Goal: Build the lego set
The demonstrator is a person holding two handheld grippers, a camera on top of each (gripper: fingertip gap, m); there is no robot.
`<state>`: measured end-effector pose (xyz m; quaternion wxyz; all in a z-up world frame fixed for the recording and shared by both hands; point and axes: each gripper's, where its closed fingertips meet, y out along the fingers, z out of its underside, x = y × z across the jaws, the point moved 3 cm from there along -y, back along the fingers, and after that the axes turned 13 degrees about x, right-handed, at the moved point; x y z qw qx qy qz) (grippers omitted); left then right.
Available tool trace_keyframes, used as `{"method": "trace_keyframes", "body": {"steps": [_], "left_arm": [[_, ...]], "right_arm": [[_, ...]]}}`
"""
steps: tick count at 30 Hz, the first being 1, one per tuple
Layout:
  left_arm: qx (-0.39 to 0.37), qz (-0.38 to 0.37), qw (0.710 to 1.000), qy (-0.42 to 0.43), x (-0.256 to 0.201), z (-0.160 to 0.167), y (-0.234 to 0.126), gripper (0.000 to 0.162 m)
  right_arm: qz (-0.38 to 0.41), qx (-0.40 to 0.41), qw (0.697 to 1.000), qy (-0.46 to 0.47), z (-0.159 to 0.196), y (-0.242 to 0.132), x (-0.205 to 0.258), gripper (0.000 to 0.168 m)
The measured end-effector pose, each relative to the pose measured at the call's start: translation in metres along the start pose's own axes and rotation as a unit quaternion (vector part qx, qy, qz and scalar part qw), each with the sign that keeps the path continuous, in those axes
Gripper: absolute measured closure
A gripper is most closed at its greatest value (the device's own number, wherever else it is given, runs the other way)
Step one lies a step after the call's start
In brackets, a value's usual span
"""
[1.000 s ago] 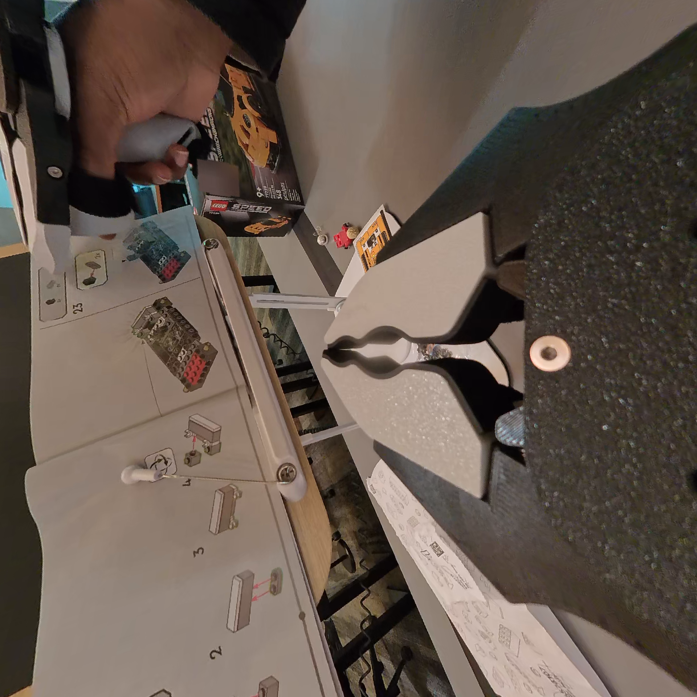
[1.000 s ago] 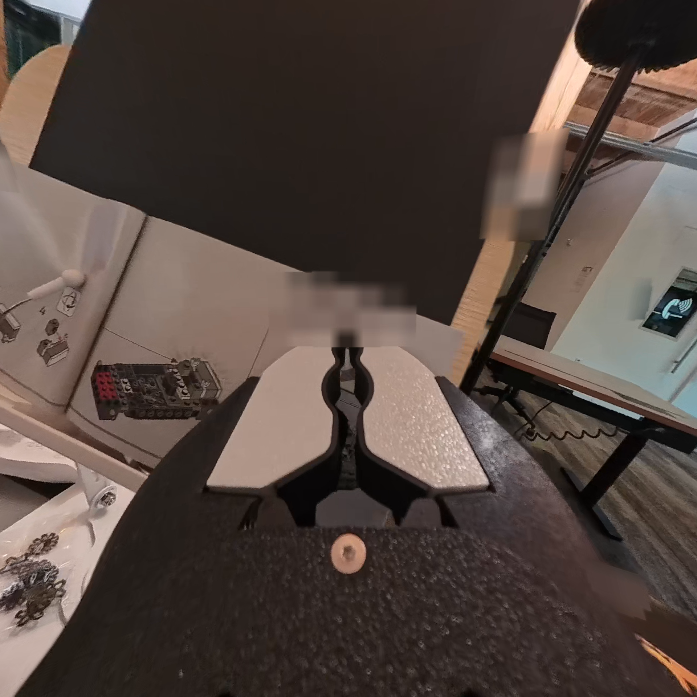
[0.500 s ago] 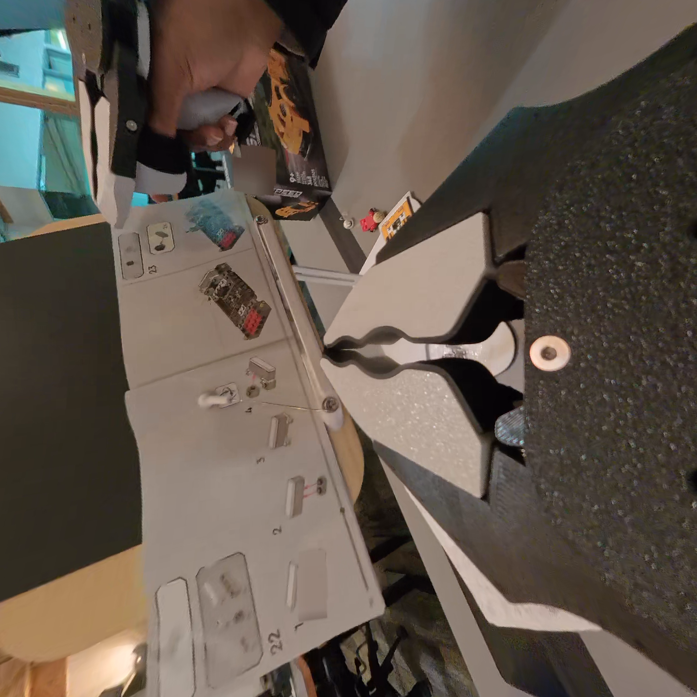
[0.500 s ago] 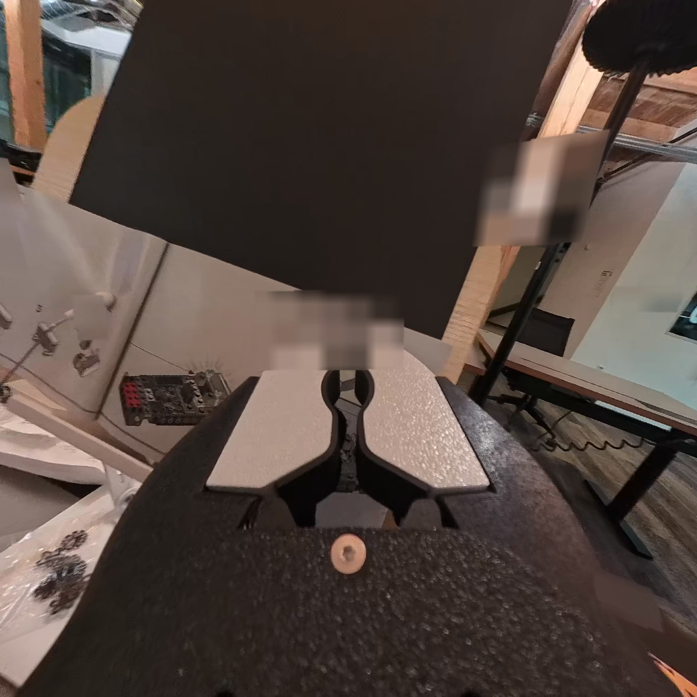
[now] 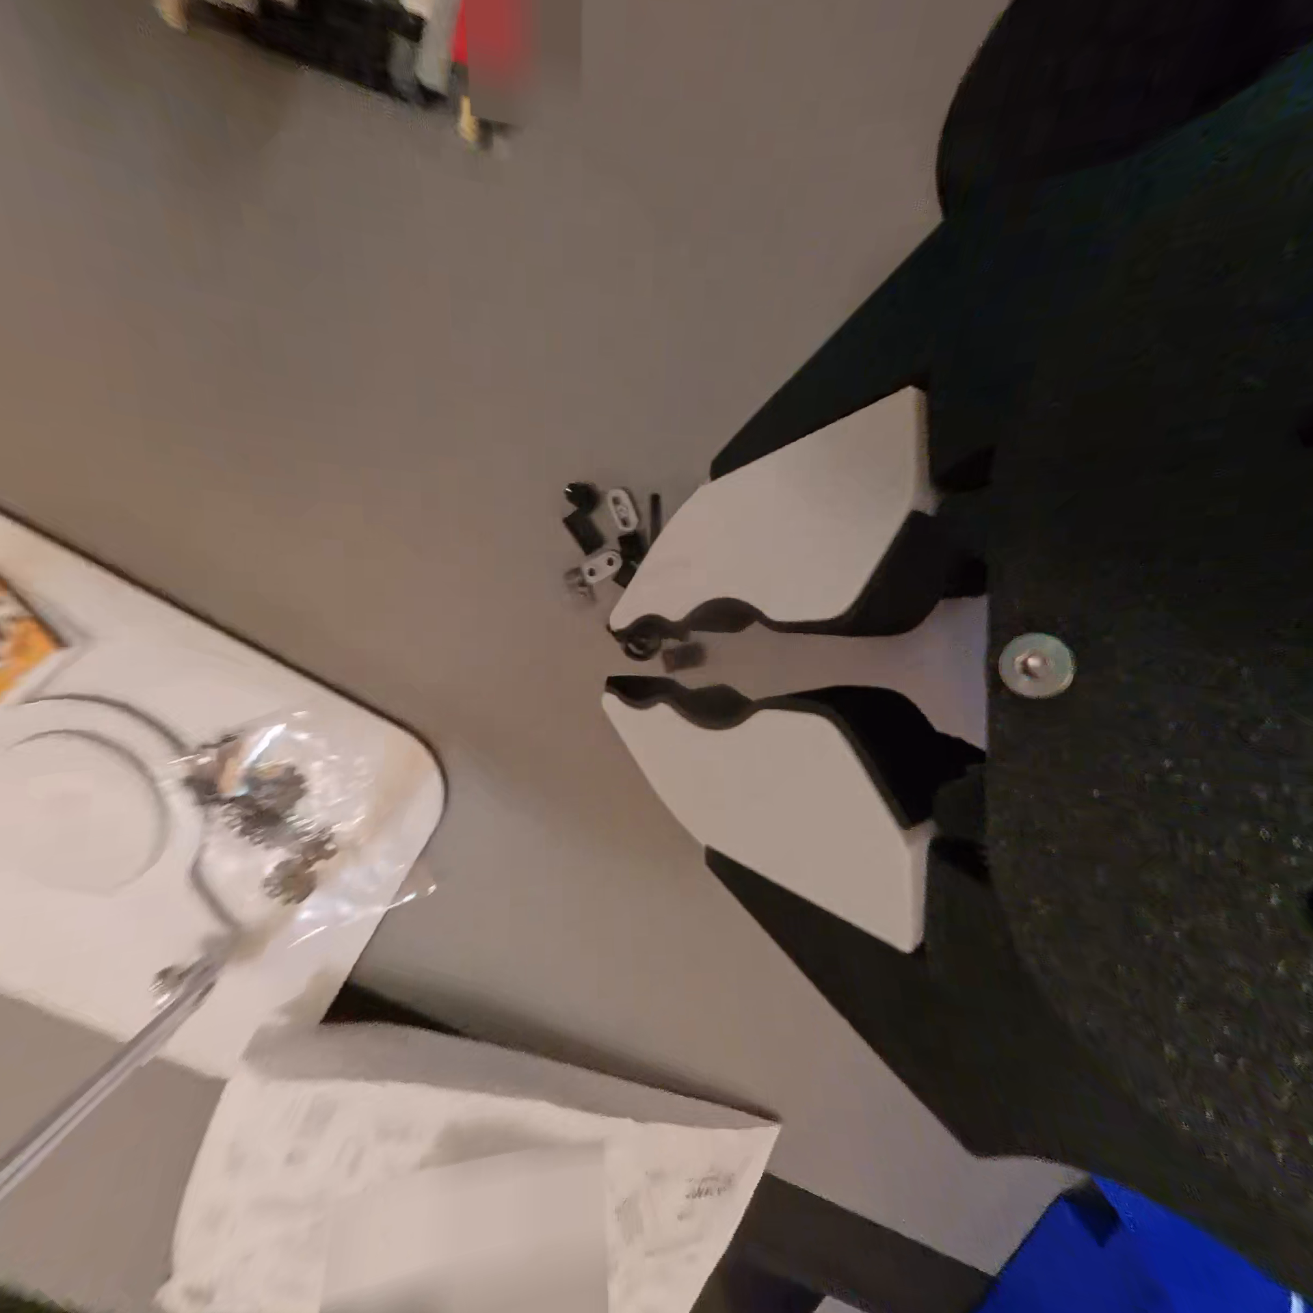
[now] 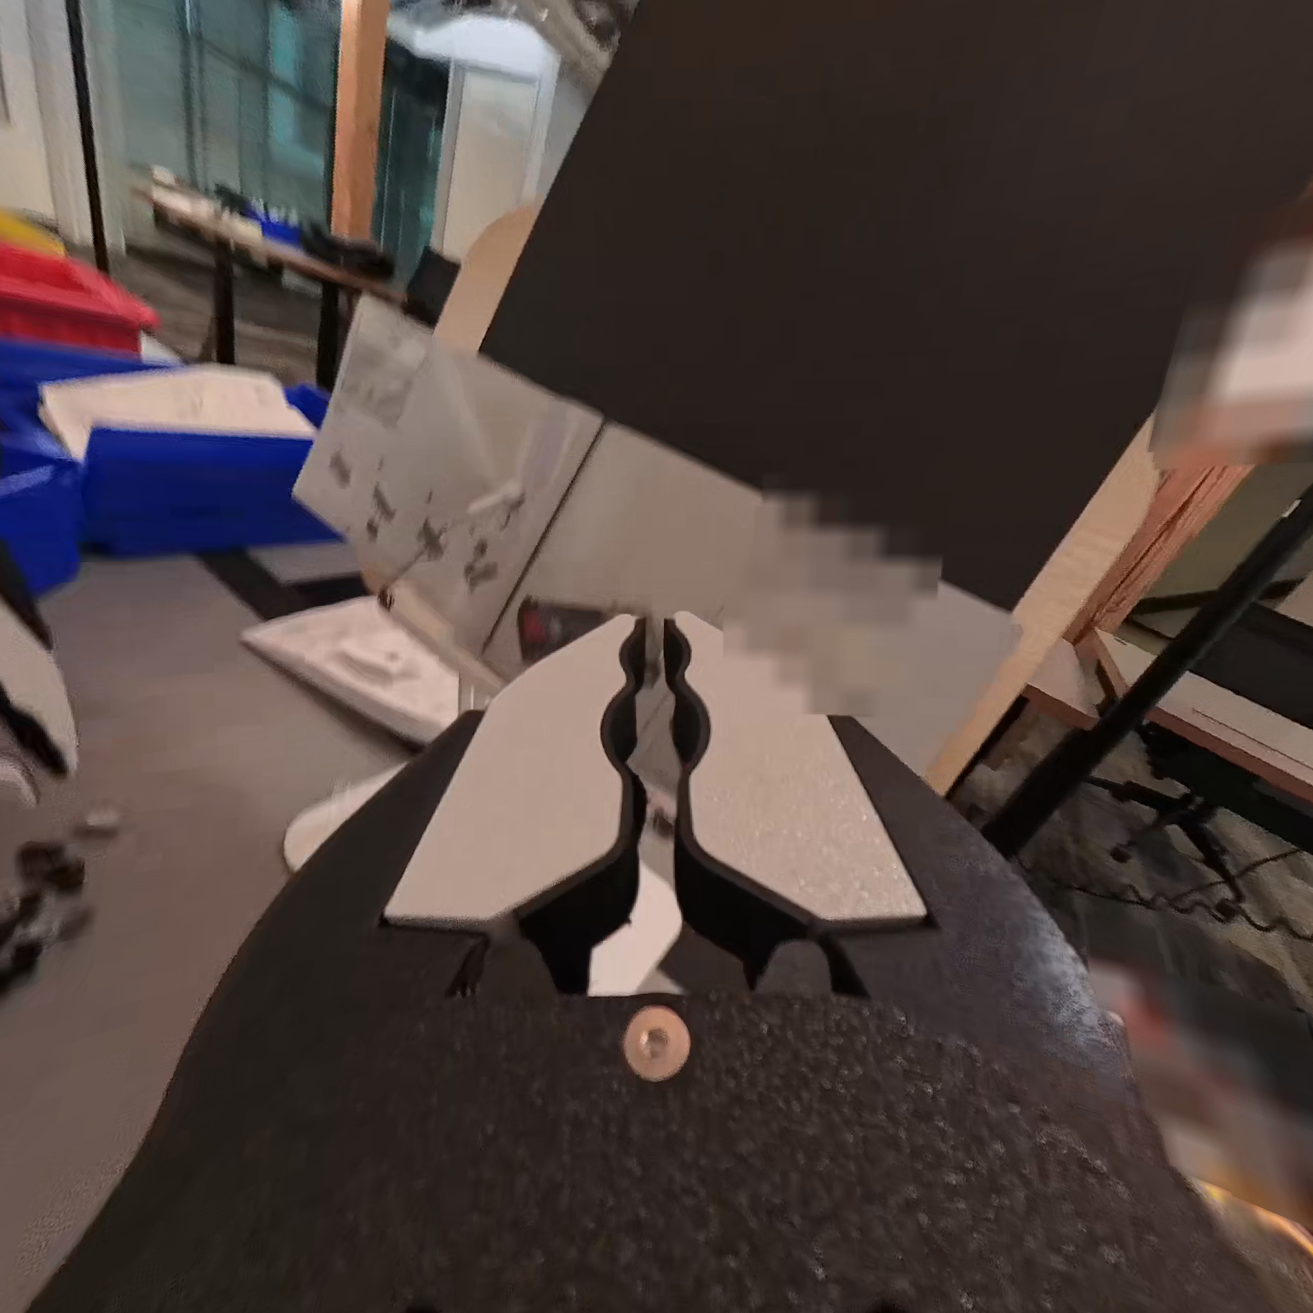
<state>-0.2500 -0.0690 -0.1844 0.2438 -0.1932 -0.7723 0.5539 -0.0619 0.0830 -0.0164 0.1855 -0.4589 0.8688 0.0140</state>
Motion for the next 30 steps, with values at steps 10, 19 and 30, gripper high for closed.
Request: {"method": "trace_keyframes", "body": {"steps": [10,19,30], "left_arm": [[0.109,0.079,0.989,0.052,-0.019,0.032,0.041,0.142],[0.125,0.091,0.986,0.054,-0.019,0.036,0.059,0.146],[-0.061,0.128,0.986,0.087,-0.041,-0.018,0.016,0.154]], "right_arm": [[-0.061,0.123,0.99,0.028,0.124,-0.075,0.033,0.164],[-0.073,0.123,0.986,0.083,0.141,-0.083,0.023,0.164],[-0.145,0.117,0.981,0.061,0.137,-0.082,0.052,0.163]]}}
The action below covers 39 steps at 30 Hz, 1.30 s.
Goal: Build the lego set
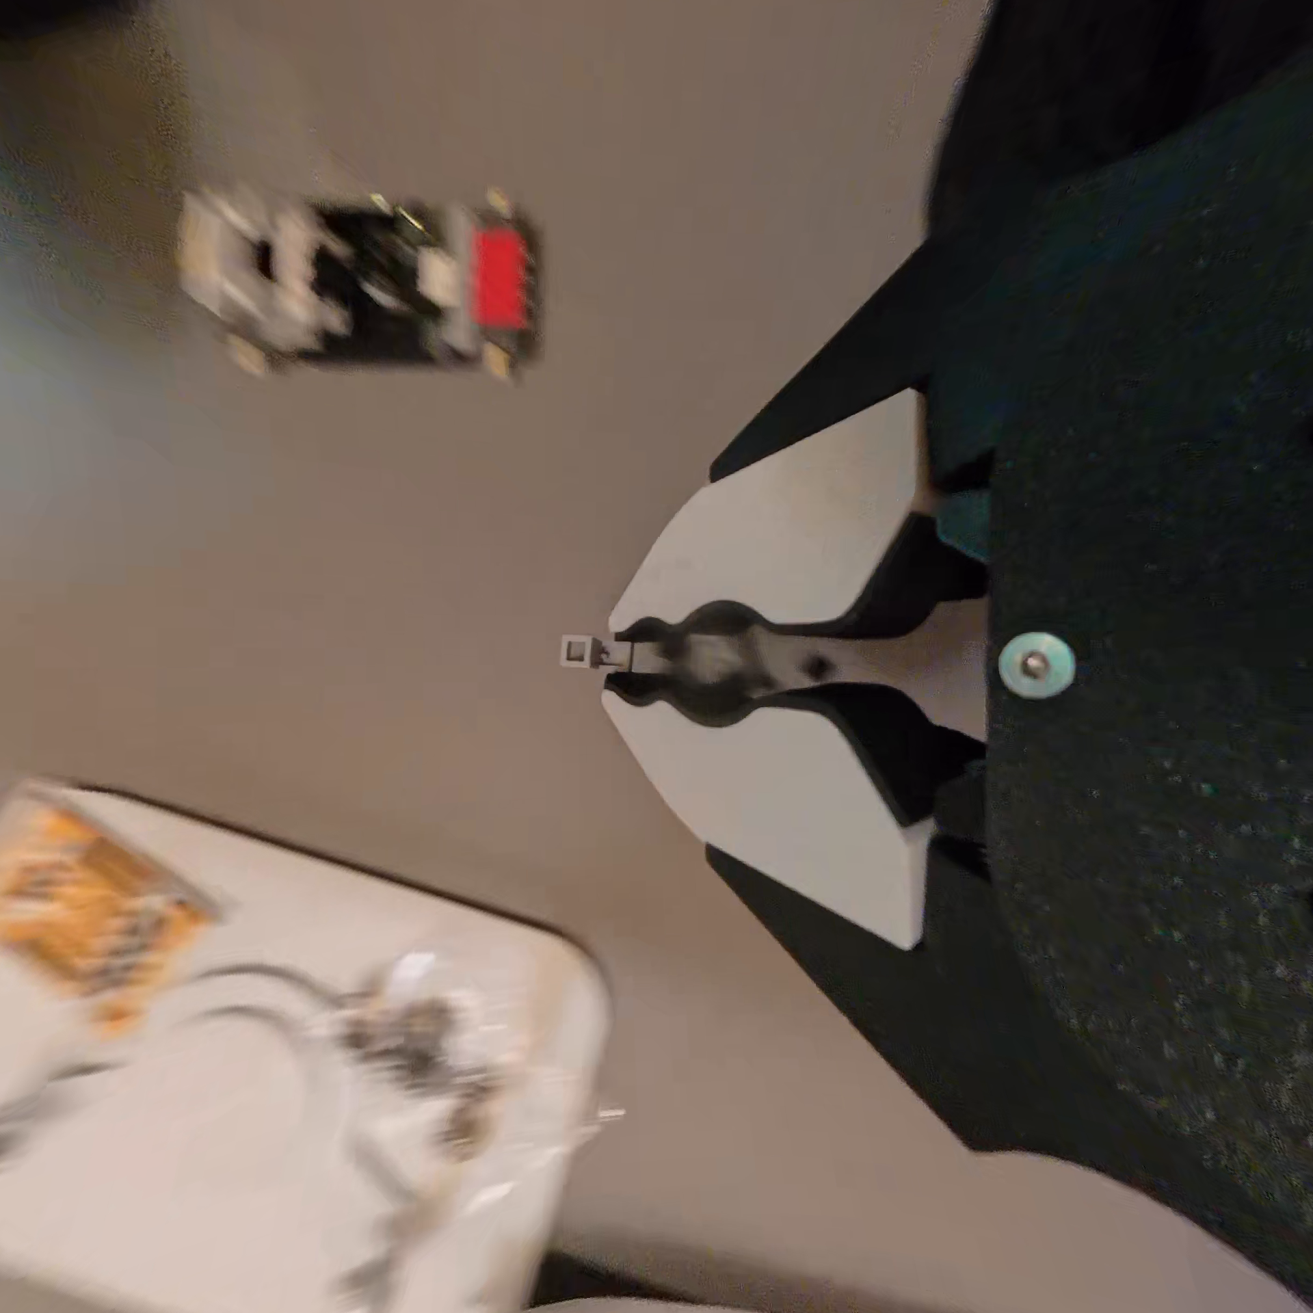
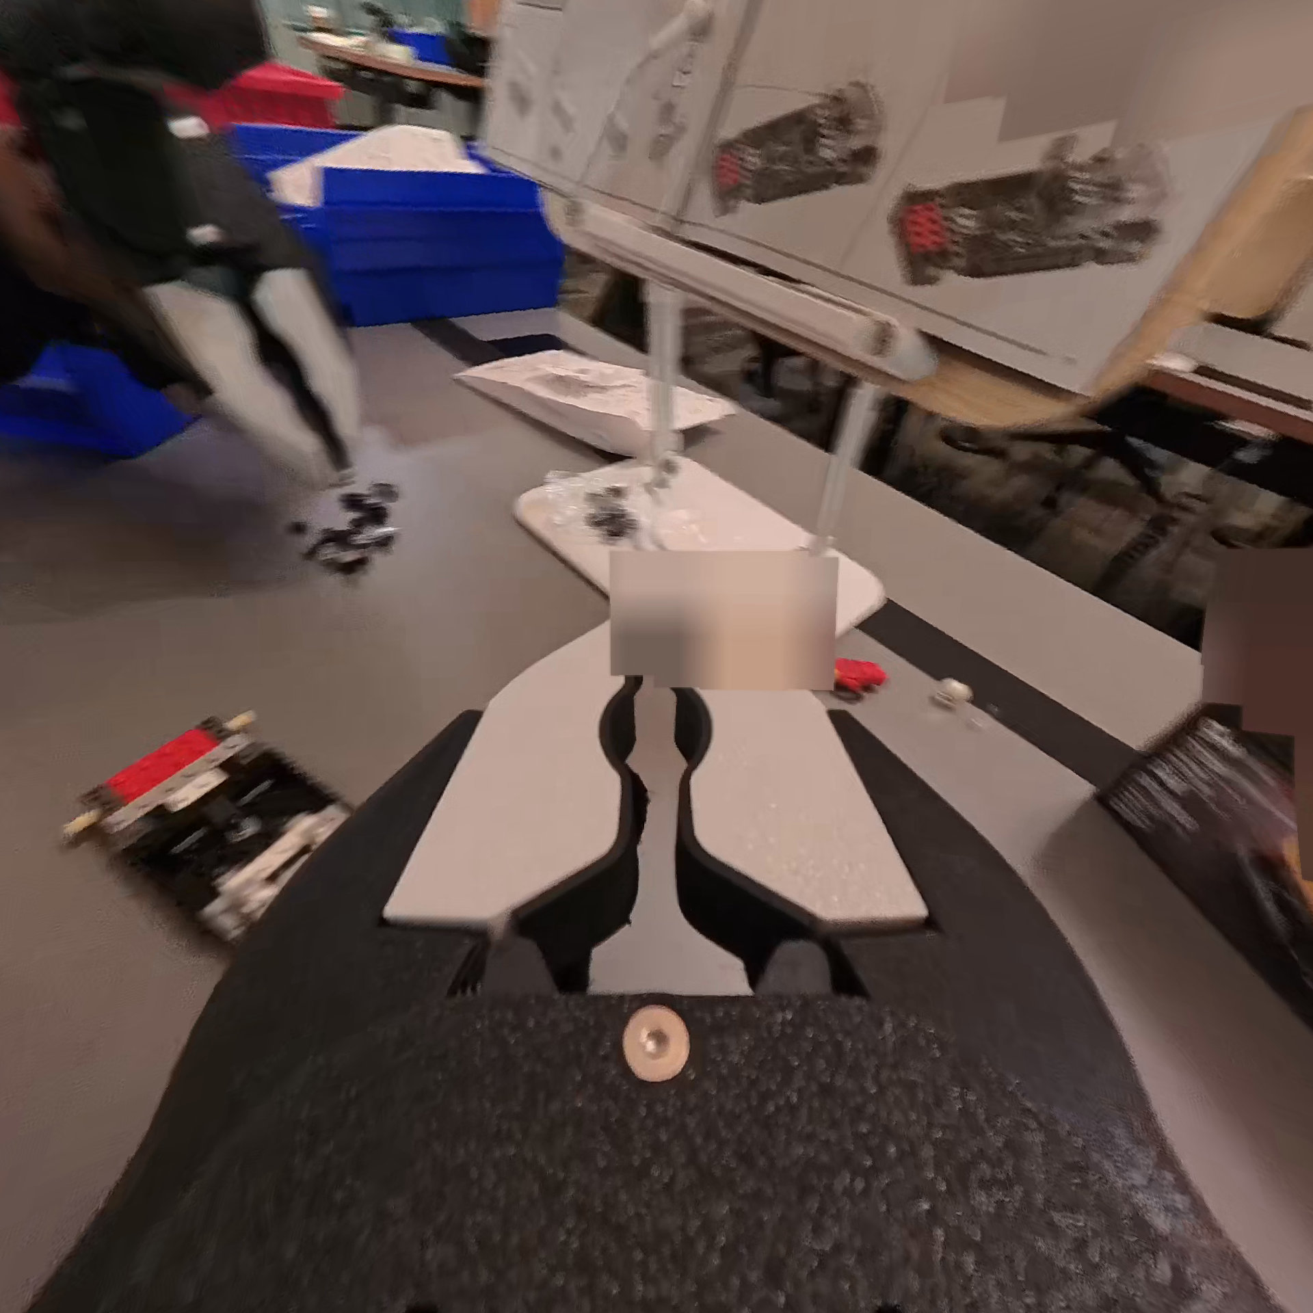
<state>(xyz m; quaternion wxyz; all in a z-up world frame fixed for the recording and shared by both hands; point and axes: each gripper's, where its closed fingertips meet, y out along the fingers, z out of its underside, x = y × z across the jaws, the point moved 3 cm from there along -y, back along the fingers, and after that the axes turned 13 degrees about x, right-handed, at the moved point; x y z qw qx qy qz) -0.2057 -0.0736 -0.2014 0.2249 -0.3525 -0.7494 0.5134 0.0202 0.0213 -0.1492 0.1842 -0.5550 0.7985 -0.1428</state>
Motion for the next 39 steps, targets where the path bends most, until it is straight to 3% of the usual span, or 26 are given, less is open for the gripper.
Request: {"method": "trace_keyframes", "body": {"steps": [3,7,10,14,18,20,23,26,32,39], "left_arm": [[-0.105,0.022,0.993,0.046,-0.027,-0.055,-0.001,0.154],[-0.167,0.055,0.979,0.102,-0.07,-0.1,0.011,0.154],[-0.176,0.068,0.974,0.125,-0.09,-0.113,0.015,0.154],[-0.178,0.073,0.972,0.134,-0.099,-0.117,0.016,0.154],[-0.186,0.077,0.971,0.128,-0.096,-0.116,0.014,0.149],[-0.173,0.029,0.979,0.107,-0.073,-0.107,0.007,0.135],[-0.088,-0.124,0.988,0.018,-0.001,-0.061,-0.012,0.14],[0.002,-0.22,0.971,-0.089,0.054,-0.002,-0.029,0.142],[0.091,-0.182,0.96,-0.191,0.076,0.056,-0.012,0.136],[0.124,-0.094,0.966,-0.206,0.066,0.069,0.018,0.136]], "right_arm": [[-0.093,0.002,0.994,-0.062,-0.003,0.004,0.042,0.15],[-0.145,0.0,0.983,-0.109,0.0,0.009,0.071,0.14],[-0.188,-0.005,0.978,-0.093,0.001,0.006,0.078,0.143],[-0.21,-0.002,0.971,-0.117,0.004,0.003,0.089,0.16],[-0.225,0.007,0.968,-0.107,0.005,0.002,0.087,0.161],[-0.188,0.048,0.973,-0.128,0.014,0.003,0.072,0.161],[-0.109,0.175,0.96,-0.189,0.048,0.002,0.034,0.161],[-0.105,0.249,0.944,-0.189,0.075,0.0,0.021,0.161],[-0.126,0.293,0.931,-0.176,0.109,0.006,0.013,0.16],[-0.131,0.261,0.943,-0.159,0.098,0.001,0.011,0.154]]}}
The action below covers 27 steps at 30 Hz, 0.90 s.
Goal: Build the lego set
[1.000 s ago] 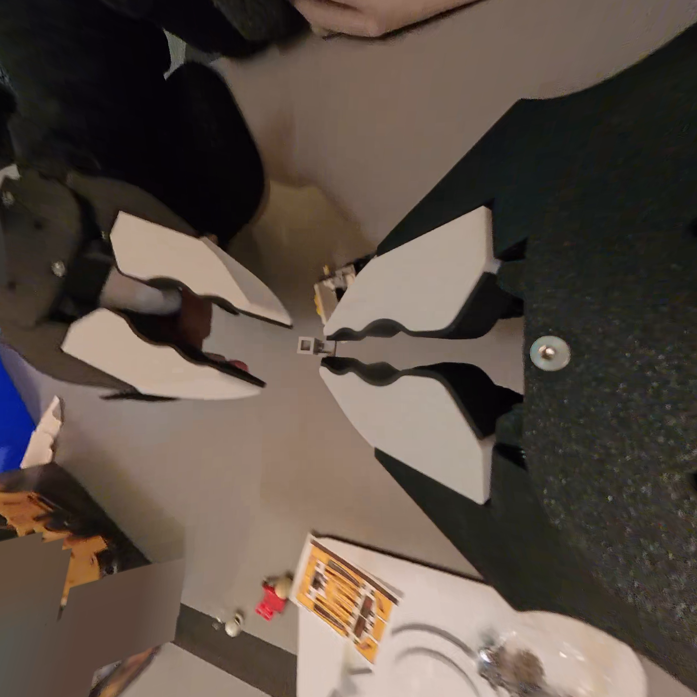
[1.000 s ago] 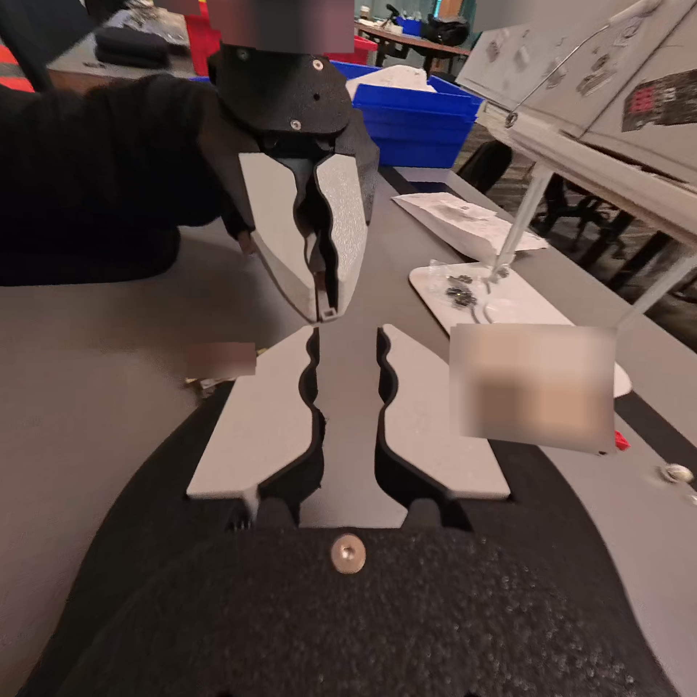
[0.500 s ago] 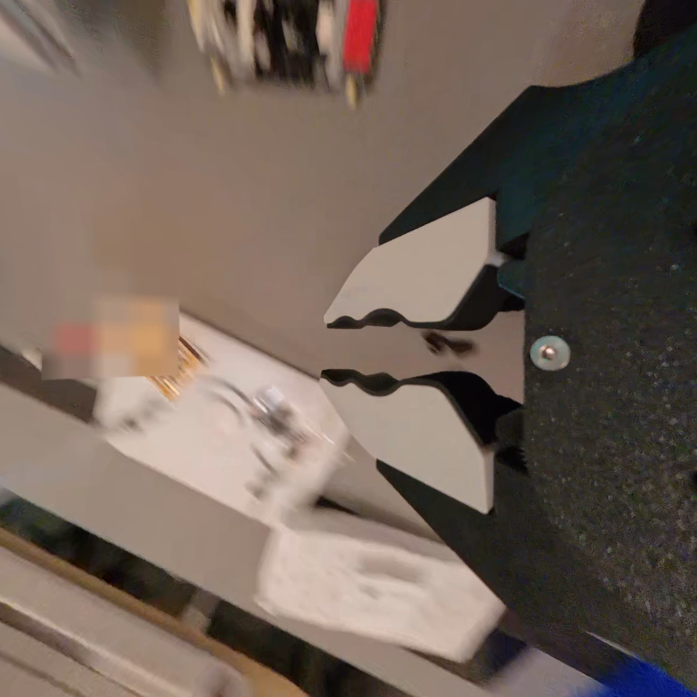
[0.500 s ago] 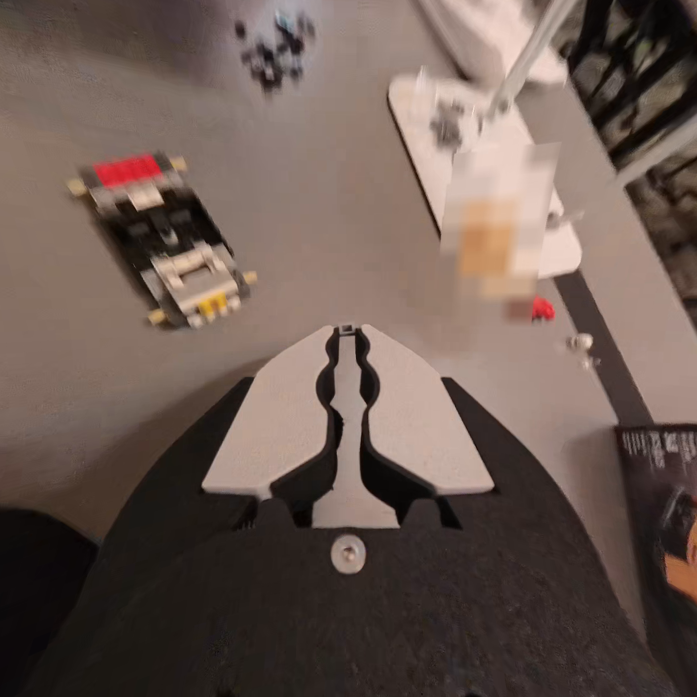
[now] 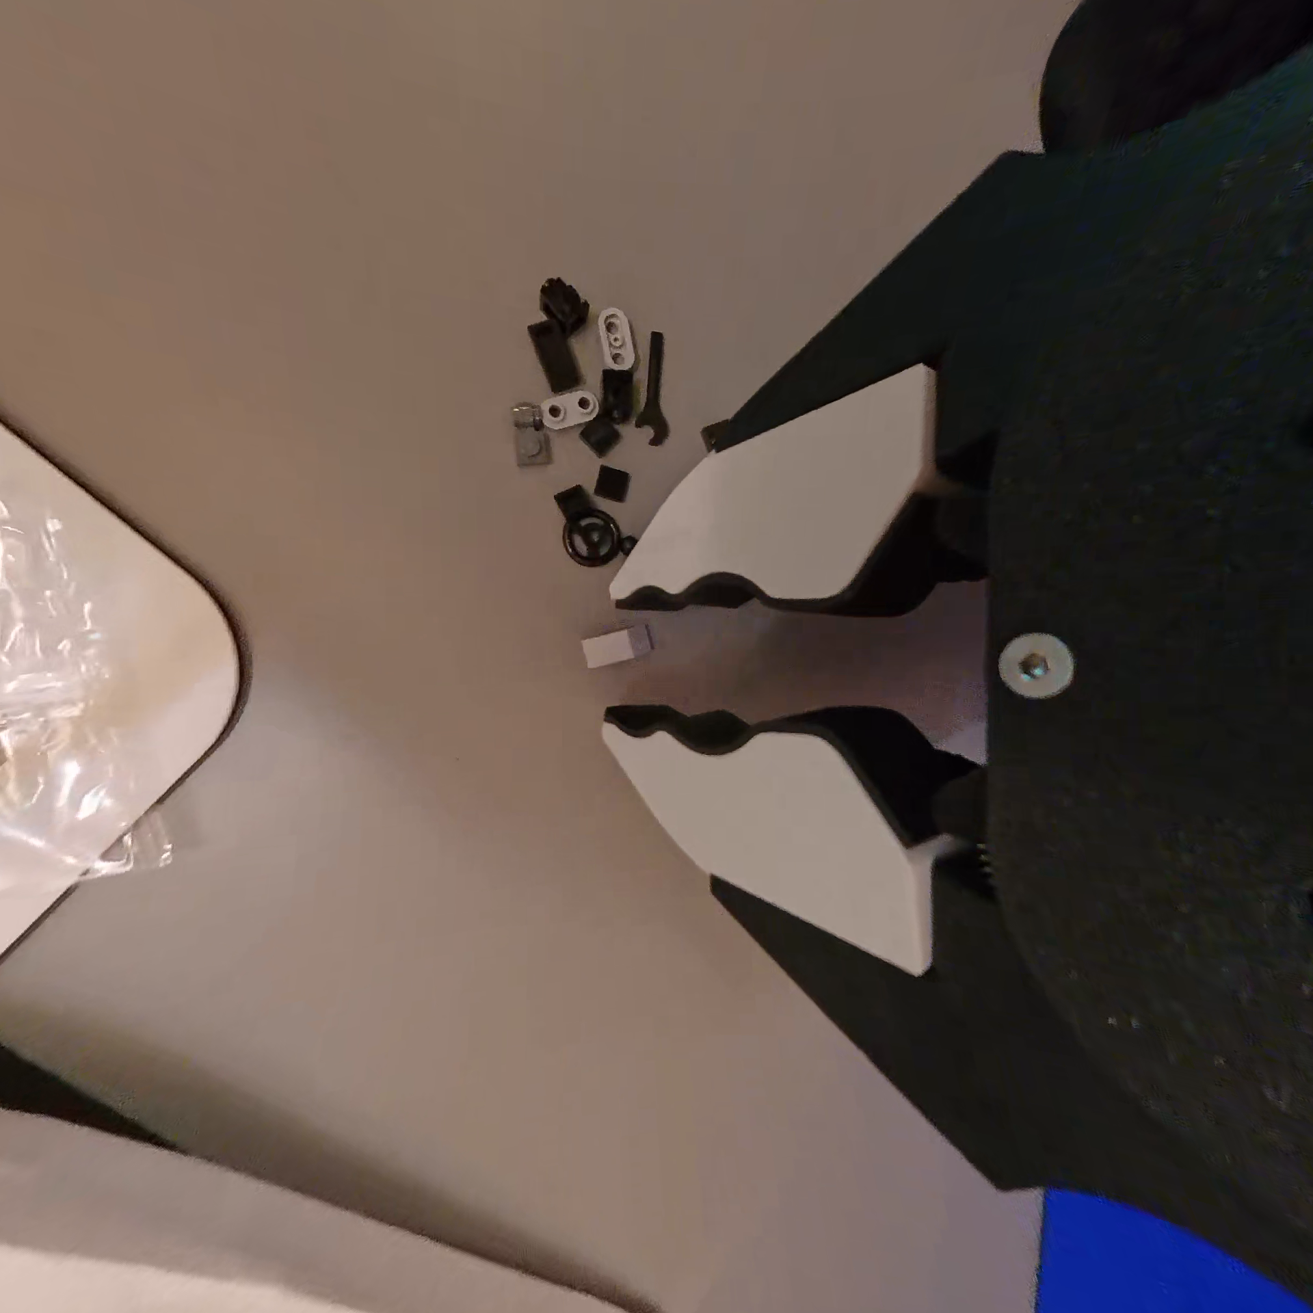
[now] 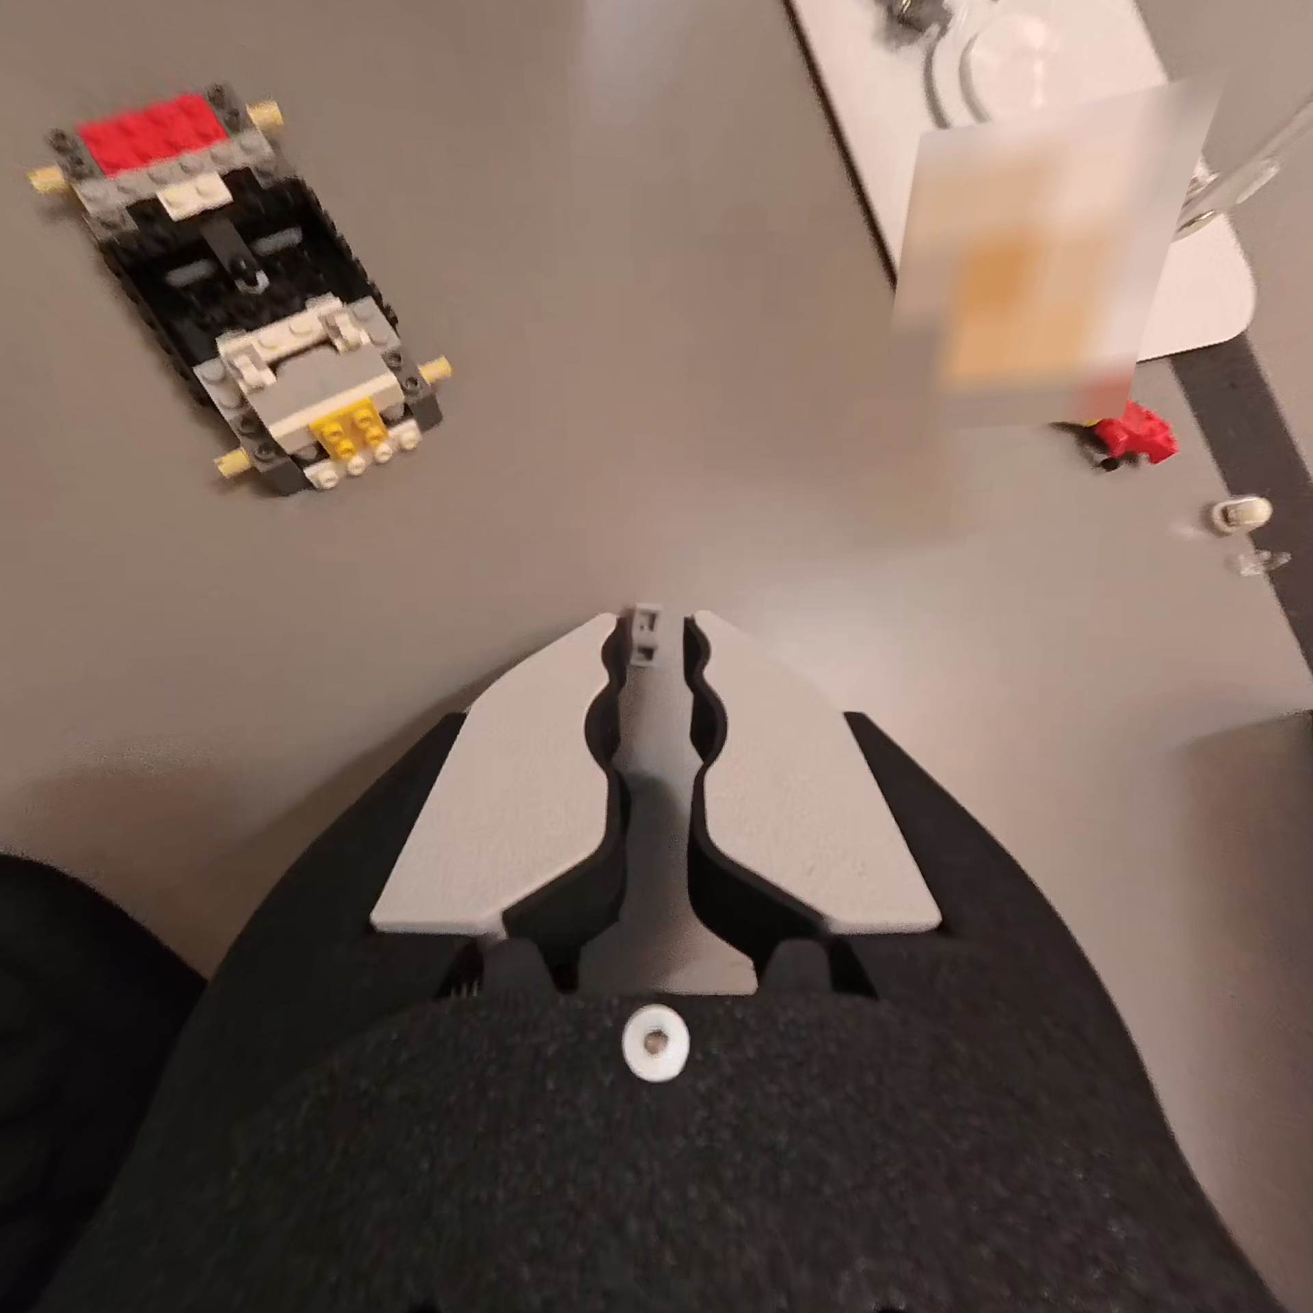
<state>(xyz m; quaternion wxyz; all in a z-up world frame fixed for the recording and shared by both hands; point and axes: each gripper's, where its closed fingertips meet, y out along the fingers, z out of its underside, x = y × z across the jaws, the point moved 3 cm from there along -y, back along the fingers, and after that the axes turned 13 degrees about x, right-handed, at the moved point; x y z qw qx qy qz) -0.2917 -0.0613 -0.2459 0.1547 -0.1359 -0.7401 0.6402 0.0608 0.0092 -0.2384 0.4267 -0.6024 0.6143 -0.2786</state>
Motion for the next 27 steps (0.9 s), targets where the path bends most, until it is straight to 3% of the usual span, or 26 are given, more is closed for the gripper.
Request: {"method": "trace_keyframes", "body": {"steps": [2,4,7,10,14,19,27], "left_arm": [[0.012,0.007,1.0,-0.001,-0.001,0.002,0.006,0.139],[0.01,0.018,1.0,0.001,-0.002,0.002,0.007,0.153],[-0.007,0.01,1.0,0.006,-0.002,-0.003,0.002,0.154],[-0.095,0.056,0.993,0.032,-0.024,-0.025,-0.025,0.154],[-0.204,0.143,0.963,0.104,-0.097,-0.073,-0.054,0.154],[-0.199,0.178,0.952,0.152,-0.183,-0.112,-0.022,0.154],[-0.182,0.148,0.961,0.144,-0.225,-0.127,0.001,0.154]], "right_arm": [[0.005,-0.021,1.0,0.009,-0.005,-0.005,-0.003,0.154],[0.009,-0.038,0.999,0.016,-0.009,-0.008,-0.005,0.155],[0.01,-0.065,0.998,0.026,-0.014,-0.013,-0.007,0.154],[0.011,-0.09,0.995,0.039,-0.019,-0.02,-0.011,0.155],[0.017,-0.106,0.993,0.049,-0.022,-0.024,-0.015,0.155],[0.016,-0.102,0.994,0.044,-0.022,-0.022,-0.012,0.155],[0.013,-0.1,0.994,0.044,-0.023,-0.02,-0.012,0.155]]}}
